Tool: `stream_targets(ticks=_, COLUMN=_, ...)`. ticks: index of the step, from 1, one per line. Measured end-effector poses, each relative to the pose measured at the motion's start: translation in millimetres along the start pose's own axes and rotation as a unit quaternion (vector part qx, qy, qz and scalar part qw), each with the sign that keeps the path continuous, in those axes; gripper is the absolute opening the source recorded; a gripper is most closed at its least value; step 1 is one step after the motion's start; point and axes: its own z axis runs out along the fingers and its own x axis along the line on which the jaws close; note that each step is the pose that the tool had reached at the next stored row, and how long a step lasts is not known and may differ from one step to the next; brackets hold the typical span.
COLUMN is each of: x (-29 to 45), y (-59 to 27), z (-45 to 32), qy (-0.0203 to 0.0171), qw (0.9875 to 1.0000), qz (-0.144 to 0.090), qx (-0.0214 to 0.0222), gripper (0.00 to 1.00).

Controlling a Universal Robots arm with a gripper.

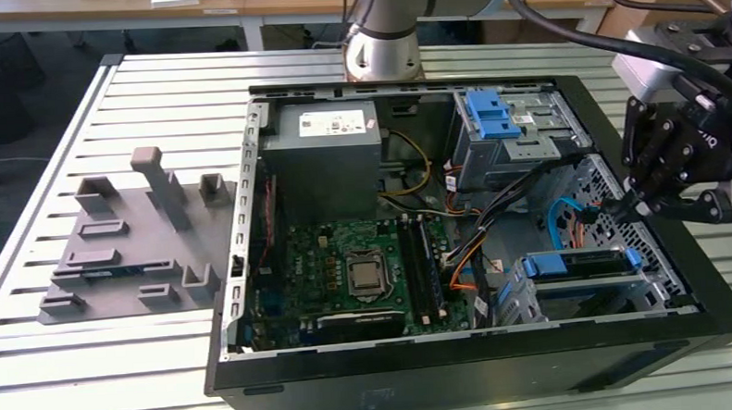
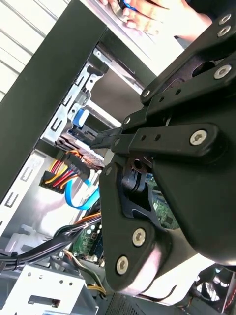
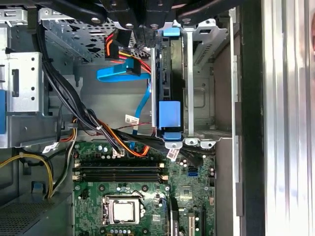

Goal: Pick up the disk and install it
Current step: 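Insert the first disk wire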

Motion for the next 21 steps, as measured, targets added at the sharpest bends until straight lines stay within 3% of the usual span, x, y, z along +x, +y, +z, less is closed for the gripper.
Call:
stream_targets(ticks=4, x=-7.0, y=-1.2, z=0.2, qy=0.0003, qw=1.0, qz=0.002, qx=-0.0012, gripper=0.11)
stream_targets(ticks=14, x=-15.3, y=-1.8, z=1.2, qy=0.0007, qw=0.9997, qz=0.021, qx=-0.0118, gripper=0.11)
stream_targets(ticks=15, x=-15.9, y=-1.8, z=1.2, qy=0.0007, qw=0.9996, qz=0.024, qx=-0.0123, gripper=0.17)
stream_targets(ticks=20, x=-19.5, y=-2.2, z=2.2, qy=0.0007, qw=0.9992, qz=0.038, qx=-0.015, gripper=0.19)
stream_targets(ticks=21, x=-20.3, y=-2.3, z=2.5, qy=0.0006, qw=0.9991, qz=0.04, qx=-0.0156, gripper=0.25)
